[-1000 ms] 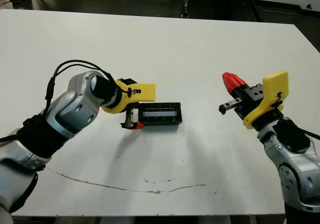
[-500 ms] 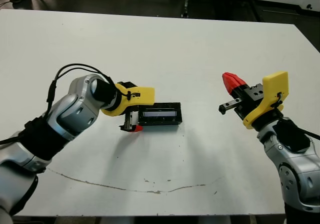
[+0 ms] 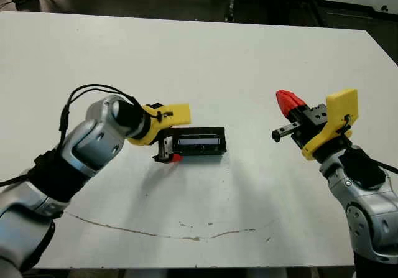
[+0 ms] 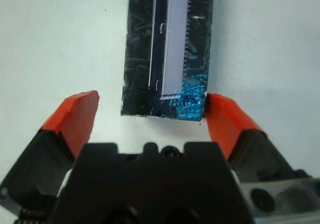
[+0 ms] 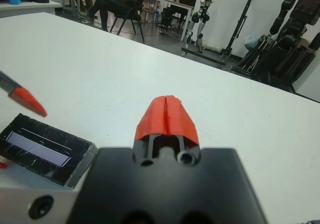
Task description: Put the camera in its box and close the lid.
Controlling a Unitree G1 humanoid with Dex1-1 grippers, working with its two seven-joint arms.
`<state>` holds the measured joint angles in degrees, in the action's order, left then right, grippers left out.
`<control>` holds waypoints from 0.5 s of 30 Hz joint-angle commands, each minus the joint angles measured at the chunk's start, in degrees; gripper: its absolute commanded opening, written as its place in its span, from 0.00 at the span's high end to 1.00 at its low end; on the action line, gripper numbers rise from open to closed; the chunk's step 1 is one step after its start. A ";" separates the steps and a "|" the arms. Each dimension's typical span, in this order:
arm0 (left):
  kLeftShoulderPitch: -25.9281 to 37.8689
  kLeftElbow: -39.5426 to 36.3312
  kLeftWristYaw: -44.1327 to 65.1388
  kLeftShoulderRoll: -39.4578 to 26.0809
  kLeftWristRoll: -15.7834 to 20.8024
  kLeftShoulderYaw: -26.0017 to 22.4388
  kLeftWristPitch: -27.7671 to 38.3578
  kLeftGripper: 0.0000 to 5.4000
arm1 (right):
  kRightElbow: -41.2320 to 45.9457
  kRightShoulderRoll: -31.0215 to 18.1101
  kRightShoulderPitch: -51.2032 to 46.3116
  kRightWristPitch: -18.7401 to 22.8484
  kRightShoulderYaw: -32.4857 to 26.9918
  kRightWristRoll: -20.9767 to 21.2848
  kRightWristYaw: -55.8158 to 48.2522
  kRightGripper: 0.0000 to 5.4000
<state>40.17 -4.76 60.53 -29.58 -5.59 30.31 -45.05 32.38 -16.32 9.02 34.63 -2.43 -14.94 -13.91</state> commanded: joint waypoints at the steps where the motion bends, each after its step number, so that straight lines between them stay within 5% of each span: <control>1: -0.58 -0.71 -0.43 -0.20 0.92 -0.02 -1.28 0.22 | -0.10 -0.45 -0.31 0.71 -0.27 0.26 0.32 1.00; 7: -0.41 -0.50 -0.23 -0.38 3.12 -0.18 -2.25 0.37 | -0.17 -0.62 -0.31 0.51 -0.18 0.52 0.27 1.00; 15: 0.35 0.65 1.39 -1.12 3.94 0.67 -0.42 0.38 | -0.47 -0.58 -0.42 0.14 -0.32 0.38 0.07 1.00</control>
<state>40.44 -4.87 61.13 -29.97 -2.16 30.30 -45.86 32.26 -16.33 9.02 34.62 -2.40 -14.90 -13.92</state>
